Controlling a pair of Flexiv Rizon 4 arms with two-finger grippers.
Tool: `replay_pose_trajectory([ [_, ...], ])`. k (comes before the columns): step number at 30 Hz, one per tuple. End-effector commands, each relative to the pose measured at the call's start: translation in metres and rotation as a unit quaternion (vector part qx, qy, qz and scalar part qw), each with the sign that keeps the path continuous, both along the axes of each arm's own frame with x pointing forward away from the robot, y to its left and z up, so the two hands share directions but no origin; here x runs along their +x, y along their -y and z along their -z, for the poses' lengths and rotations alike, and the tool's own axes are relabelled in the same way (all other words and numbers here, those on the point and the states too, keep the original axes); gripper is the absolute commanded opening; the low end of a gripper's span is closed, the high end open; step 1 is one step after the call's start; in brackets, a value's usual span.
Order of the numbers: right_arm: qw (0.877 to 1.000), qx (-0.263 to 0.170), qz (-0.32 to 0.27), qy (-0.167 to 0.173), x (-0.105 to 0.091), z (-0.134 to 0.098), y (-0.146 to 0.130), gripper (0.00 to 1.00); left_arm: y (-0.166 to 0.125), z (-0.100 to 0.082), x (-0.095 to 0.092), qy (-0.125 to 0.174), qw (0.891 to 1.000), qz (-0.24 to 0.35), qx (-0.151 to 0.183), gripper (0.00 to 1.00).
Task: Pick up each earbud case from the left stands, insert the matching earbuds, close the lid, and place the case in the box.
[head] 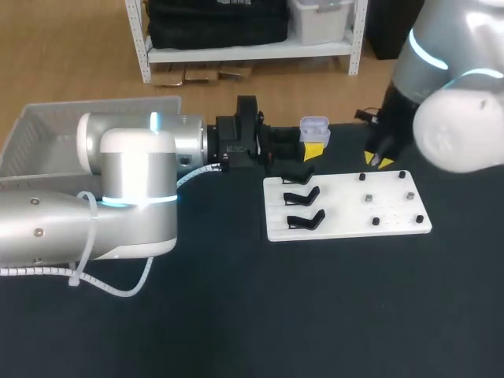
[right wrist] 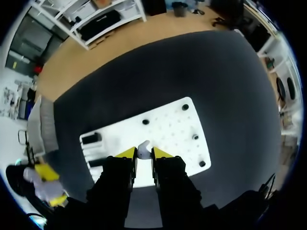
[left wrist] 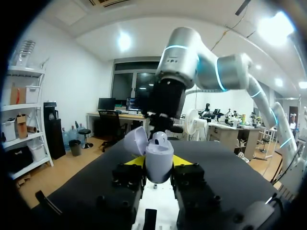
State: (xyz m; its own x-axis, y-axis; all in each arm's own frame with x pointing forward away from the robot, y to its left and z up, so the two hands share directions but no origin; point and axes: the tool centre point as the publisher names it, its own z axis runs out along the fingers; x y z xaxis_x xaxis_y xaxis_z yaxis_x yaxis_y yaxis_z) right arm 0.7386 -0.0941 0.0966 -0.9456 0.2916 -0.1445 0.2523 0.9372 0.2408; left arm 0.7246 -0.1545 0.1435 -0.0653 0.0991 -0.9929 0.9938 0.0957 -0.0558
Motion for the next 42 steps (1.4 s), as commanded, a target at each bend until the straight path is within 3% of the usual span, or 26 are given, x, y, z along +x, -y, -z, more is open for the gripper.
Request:
replay_pose_trajectory([
  [1, 0.996, 0.005, -0.082, -0.019, -0.022, -0.046, 0.008, 0.0, 0.0, 0.002, -0.001, 0.003, 1.0, -0.002, -0.004, 0.0],
  [6, 0.977, 0.008, -0.21, -0.024, -0.044, -0.083, -0.002, 0.0, 0.0, 0.002, -0.001, 0.003, 1.0, -0.002, -0.004, 0.0],
  [12, 0.939, -0.012, -0.343, -0.019, -0.065, -0.122, -0.023, 0.0, 0.0, 0.002, -0.001, 0.003, 1.0, -0.002, -0.004, 0.0],
  [21, 0.881, -0.04, -0.472, 0.004, -0.069, -0.155, -0.065, 0.0, 0.0, 0.002, -0.001, 0.003, 1.0, -0.002, -0.004, 0.0],
  [27, 0.842, -0.068, -0.533, 0.053, -0.059, -0.159, -0.09, 0.0, 0.0, 0.002, -0.001, 0.003, 1.0, -0.002, -0.004, 0.0],
  [36, 0.805, -0.076, -0.583, 0.083, -0.051, -0.151, -0.112, 0.0, 0.0, 0.002, -0.001, 0.003, 1.0, -0.002, -0.004, 0.0],
  [42, 0.796, -0.073, -0.596, 0.079, -0.046, -0.139, -0.113, 0.0, 0.0, 0.002, -0.001, 0.003, 1.0, -0.002, -0.004, 0.0],
])
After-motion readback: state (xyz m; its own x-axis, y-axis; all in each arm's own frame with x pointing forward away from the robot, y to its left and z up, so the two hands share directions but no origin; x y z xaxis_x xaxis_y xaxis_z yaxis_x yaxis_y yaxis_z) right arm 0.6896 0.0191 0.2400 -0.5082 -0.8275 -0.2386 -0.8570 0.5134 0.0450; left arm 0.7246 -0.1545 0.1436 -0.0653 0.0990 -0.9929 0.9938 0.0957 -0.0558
